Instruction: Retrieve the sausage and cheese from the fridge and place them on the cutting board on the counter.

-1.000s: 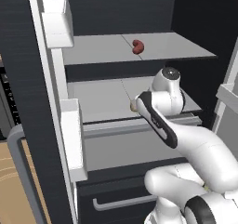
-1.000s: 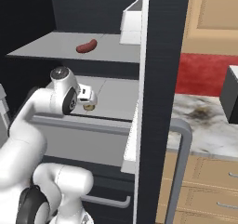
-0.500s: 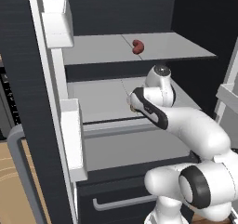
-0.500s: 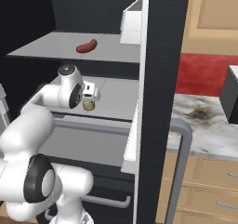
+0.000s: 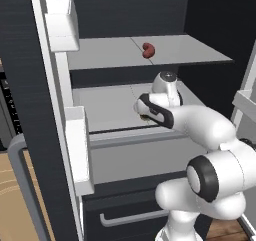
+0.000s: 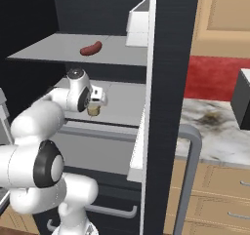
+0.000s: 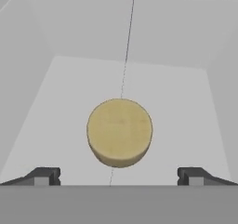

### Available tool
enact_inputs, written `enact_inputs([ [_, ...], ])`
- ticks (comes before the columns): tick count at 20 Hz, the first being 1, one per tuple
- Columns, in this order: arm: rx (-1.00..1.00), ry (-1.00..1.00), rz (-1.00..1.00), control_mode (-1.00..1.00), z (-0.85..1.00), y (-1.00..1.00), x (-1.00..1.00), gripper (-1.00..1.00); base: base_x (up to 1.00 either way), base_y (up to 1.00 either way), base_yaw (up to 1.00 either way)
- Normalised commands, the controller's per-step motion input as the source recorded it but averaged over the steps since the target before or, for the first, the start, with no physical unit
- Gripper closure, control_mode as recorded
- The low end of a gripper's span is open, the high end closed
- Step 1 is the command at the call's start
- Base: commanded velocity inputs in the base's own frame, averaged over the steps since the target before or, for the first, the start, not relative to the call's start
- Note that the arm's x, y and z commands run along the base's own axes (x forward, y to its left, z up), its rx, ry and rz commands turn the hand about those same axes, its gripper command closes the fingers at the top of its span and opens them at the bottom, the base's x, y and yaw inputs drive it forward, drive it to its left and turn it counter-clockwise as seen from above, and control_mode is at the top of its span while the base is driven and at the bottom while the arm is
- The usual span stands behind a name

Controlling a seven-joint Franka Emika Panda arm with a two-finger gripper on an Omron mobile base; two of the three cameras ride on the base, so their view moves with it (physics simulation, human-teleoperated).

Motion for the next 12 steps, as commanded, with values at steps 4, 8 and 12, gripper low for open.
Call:
enact_inputs([
  [4, 0.00, 0.00, 0.00, -1.00, -0.34, 0.00, 0.29, -1.00, 0.00, 0.00, 0.00],
  [8, 0.00, 0.00, 0.00, -1.00, -0.27, 0.00, 0.26, -1.00, 0.00, 0.00, 0.00],
  [12, 0.00, 0.00, 0.00, -1.00, -0.24, 0.00, 0.26, -1.00, 0.00, 0.00, 0.00],
])
